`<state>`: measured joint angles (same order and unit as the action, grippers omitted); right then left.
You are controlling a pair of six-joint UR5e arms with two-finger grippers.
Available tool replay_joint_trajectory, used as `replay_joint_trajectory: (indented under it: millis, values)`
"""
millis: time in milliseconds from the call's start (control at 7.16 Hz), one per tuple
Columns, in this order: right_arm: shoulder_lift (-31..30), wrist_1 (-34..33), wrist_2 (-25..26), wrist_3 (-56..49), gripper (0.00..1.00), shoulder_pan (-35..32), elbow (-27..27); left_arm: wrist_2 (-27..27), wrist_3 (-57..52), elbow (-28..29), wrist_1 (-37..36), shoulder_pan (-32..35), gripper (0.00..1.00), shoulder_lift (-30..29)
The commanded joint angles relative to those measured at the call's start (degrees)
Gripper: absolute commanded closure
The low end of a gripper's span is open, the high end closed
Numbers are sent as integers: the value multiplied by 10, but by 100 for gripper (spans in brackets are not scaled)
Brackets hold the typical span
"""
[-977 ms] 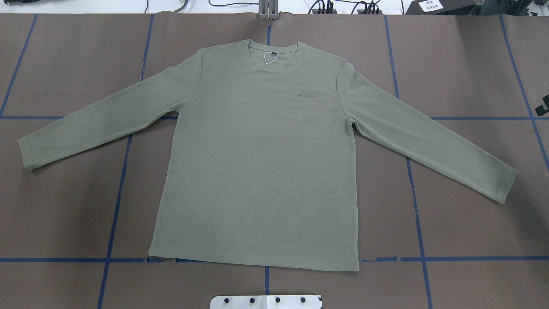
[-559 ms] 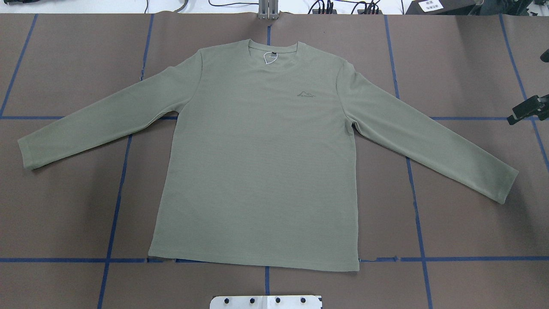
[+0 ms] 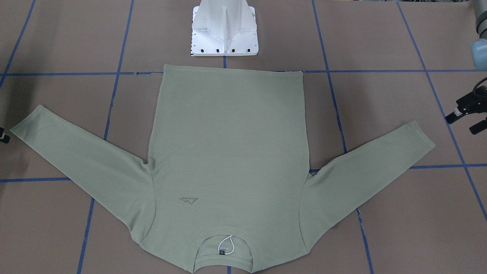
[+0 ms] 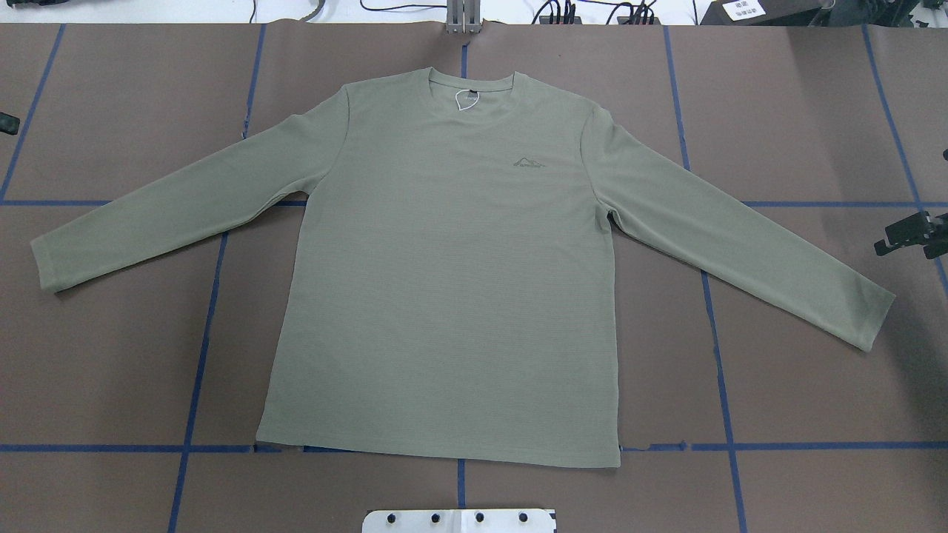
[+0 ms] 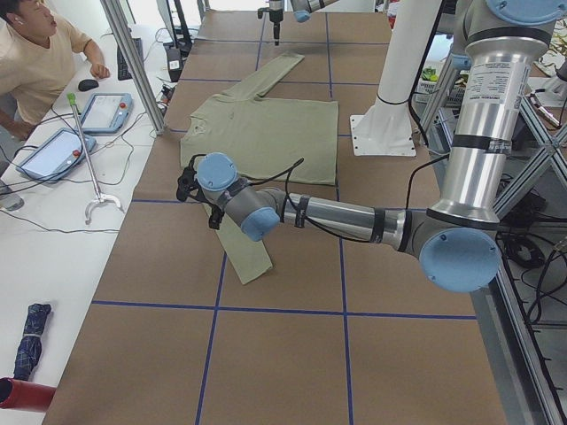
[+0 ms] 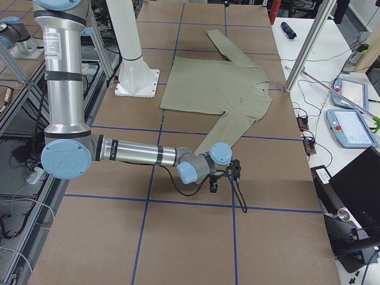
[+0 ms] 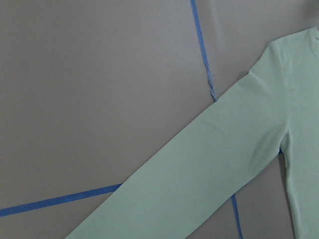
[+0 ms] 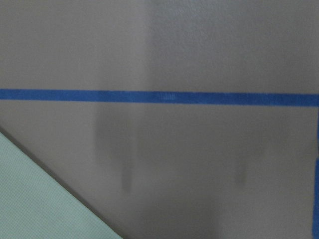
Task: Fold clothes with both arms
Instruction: 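Move the right gripper toward the cuff of the sleeve nearest it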
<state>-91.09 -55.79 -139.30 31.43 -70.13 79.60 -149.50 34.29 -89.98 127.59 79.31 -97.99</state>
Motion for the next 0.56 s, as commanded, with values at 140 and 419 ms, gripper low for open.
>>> replay_joint_trajectory:
  millis: [140,419]
  values:
    - [-31,57,-11,66,7,35,-10,1,17,-14,16,-4,0,6]
    - [-29,59,-11,85,40,38,-11,1,17,-14,16,-4,0,6]
